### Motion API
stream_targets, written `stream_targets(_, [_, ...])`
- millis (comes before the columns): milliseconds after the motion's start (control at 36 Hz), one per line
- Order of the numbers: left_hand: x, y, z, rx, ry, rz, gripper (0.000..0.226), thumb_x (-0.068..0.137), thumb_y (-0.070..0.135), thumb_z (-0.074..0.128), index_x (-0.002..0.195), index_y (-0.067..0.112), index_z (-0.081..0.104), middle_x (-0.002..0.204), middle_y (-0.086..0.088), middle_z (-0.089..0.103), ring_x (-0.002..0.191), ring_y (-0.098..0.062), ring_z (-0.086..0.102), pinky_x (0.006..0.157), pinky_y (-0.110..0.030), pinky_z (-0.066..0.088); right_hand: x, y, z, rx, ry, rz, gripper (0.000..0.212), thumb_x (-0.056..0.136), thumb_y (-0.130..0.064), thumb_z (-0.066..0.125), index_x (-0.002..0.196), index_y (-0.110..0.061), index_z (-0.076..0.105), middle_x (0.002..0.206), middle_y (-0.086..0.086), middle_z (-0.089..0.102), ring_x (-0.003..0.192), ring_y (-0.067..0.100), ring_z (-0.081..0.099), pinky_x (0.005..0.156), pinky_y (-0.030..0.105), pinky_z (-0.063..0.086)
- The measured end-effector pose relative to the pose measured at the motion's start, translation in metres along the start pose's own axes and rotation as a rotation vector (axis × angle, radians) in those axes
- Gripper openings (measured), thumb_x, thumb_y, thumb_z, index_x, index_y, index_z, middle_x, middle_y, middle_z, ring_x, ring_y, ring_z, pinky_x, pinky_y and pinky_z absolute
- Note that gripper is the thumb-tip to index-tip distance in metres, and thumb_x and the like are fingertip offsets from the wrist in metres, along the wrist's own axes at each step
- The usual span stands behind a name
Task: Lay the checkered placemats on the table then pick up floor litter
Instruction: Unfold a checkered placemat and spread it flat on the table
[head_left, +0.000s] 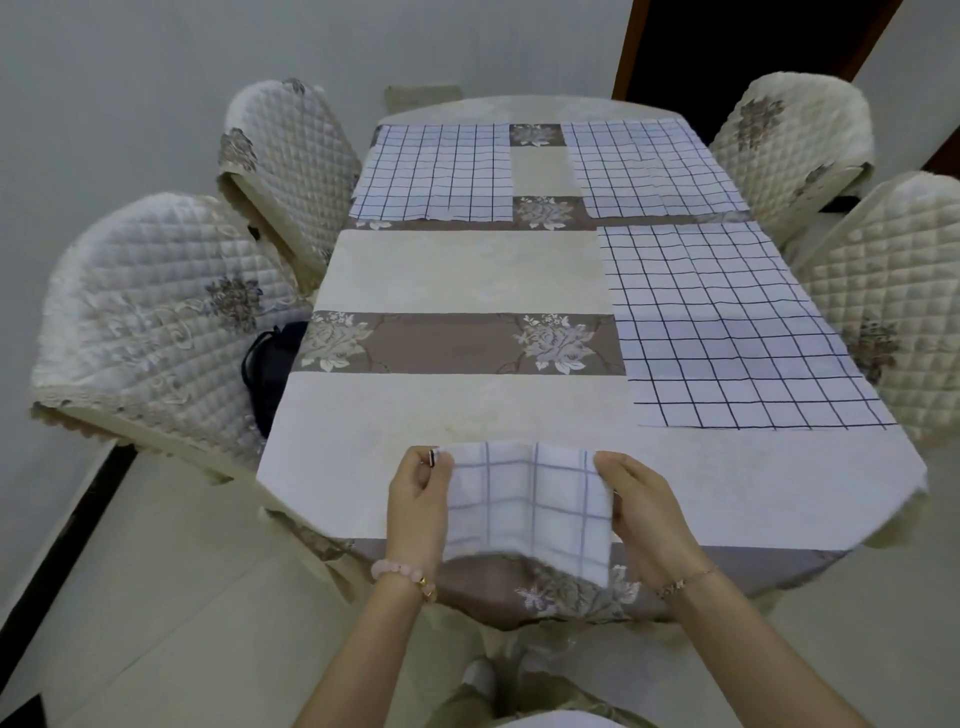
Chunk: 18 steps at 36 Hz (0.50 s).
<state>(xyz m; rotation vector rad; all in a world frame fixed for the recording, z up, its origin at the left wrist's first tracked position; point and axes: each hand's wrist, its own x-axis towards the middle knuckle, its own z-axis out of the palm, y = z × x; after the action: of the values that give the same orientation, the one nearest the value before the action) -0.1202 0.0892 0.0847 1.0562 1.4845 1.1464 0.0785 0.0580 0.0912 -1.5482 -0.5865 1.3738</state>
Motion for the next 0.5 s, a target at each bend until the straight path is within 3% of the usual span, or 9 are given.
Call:
stream_targets(83, [0.004, -0.004, -0.003, 0.038, -0.008, -0.009, 0.023, 0.095, 0.017, 0.050, 0.073, 0.013, 0.044, 0.059, 0.004, 0.029, 0.051, -0.001, 0.027, 0.044, -0.009, 0.025, 0.000, 0.004, -0.004, -0.035, -0.002, 0.025, 0.018, 0.094, -0.024, 0.056, 0.091, -0.012, 0.069, 0.086, 0.009, 0.068, 0.077, 0.021, 0.060, 0.074, 0.038, 0.051])
stream_targets(194, [0.010, -0.010, 0.001, 0.074, 0.033, -0.027, 0.025, 0.096, 0.019, 0.048, 0.073, 0.013, 0.043, 0.064, -0.002, 0.029, 0.060, -0.011, 0.027, 0.054, -0.021, 0.026, -0.003, 0.009, -0.004, 0.055, -0.070, 0.089, 0.021, 0.094, -0.025, 0.055, 0.094, -0.011, 0.070, 0.079, 0.002, 0.073, 0.066, 0.012, 0.067, 0.054, 0.023, 0.052])
stream_targets(278, [0.013, -0.016, 0.003, 0.121, 0.073, -0.028, 0.029, 0.097, 0.020, 0.047, 0.069, 0.016, 0.041, 0.062, 0.003, 0.028, 0.058, -0.012, 0.025, 0.054, -0.024, 0.024, -0.008, 0.015, -0.006, 0.138, -0.222, 0.199, 0.024, 0.093, -0.024, 0.057, 0.105, -0.007, 0.069, 0.101, 0.010, 0.074, 0.092, 0.023, 0.072, 0.066, 0.030, 0.058])
stream_targets(361, [0.015, -0.021, 0.003, 0.169, 0.129, -0.029, 0.029, 0.097, 0.021, 0.046, 0.068, 0.019, 0.041, 0.061, 0.005, 0.031, 0.059, -0.014, 0.030, 0.054, -0.024, 0.026, -0.012, 0.023, -0.009, 0.118, -0.255, 0.220, 0.024, 0.095, -0.015, 0.054, 0.112, -0.003, 0.066, 0.106, 0.012, 0.073, 0.101, 0.028, 0.069, 0.078, 0.035, 0.059])
stream_targets(417, [0.014, -0.020, 0.004, 0.210, 0.131, -0.038, 0.015, 0.097, 0.020, 0.046, 0.082, 0.019, 0.049, 0.070, 0.005, 0.044, 0.072, -0.018, 0.044, 0.061, -0.025, 0.034, -0.015, 0.027, -0.011, 0.067, -0.241, 0.199, 0.024, 0.096, -0.011, 0.050, 0.112, -0.002, 0.066, 0.107, 0.011, 0.073, 0.103, 0.027, 0.068, 0.083, 0.035, 0.058])
stream_targets(444, [0.012, -0.020, 0.004, 0.253, 0.107, -0.048, 0.005, 0.096, 0.018, 0.047, 0.097, 0.016, 0.052, 0.084, 0.004, 0.053, 0.084, -0.020, 0.049, 0.070, -0.026, 0.040, -0.017, 0.028, -0.012, 0.052, -0.239, 0.190, 0.023, 0.096, -0.010, 0.050, 0.111, -0.003, 0.067, 0.107, 0.012, 0.073, 0.104, 0.028, 0.068, 0.086, 0.037, 0.057])
stream_targets(500, [0.008, -0.022, 0.004, 0.447, 0.067, 0.017, 0.031, 0.094, 0.014, 0.051, 0.124, 0.010, 0.047, 0.119, -0.005, 0.050, 0.110, -0.022, 0.048, 0.095, -0.029, 0.041, -0.019, 0.028, -0.012, 0.047, -0.232, 0.179, 0.023, 0.096, -0.010, 0.049, 0.109, -0.003, 0.067, 0.107, 0.013, 0.073, 0.103, 0.028, 0.068, 0.087, 0.039, 0.056])
